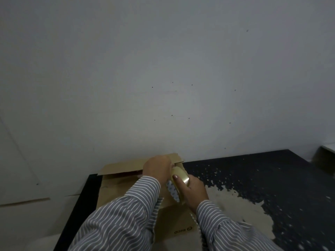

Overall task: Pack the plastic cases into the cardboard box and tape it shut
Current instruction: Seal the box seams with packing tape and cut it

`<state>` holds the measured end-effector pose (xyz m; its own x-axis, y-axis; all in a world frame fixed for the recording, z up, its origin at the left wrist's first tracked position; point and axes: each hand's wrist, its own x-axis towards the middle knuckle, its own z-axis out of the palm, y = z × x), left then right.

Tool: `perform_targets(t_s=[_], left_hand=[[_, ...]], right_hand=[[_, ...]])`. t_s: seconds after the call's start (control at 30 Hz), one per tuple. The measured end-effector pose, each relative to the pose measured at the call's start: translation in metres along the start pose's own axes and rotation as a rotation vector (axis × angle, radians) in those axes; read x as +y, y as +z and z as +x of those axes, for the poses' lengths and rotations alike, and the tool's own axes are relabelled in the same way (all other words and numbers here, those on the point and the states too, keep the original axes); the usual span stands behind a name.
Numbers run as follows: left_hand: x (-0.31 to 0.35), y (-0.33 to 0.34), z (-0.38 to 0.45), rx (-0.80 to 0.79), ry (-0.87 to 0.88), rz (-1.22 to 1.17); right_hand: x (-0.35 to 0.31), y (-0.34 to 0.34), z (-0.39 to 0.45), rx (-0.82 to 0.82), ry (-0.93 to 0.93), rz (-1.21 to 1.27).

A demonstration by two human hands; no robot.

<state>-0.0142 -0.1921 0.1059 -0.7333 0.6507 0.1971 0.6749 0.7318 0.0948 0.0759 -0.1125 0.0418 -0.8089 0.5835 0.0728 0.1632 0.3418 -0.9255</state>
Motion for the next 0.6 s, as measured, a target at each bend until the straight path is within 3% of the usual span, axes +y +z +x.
perform_targets(t_s=[0.33,0.6], left_hand=[[0.000,-0.005,0.004,0.024,0.053,0.087],[0.003,-0.019,0.016,-0.071,0.029,0.029]], right_hand=[[-0.002,-0.001,0.004,0.023,-0.010,-0.061],[0.001,-0.001,0.008,0.021,-0.022,-0.068]])
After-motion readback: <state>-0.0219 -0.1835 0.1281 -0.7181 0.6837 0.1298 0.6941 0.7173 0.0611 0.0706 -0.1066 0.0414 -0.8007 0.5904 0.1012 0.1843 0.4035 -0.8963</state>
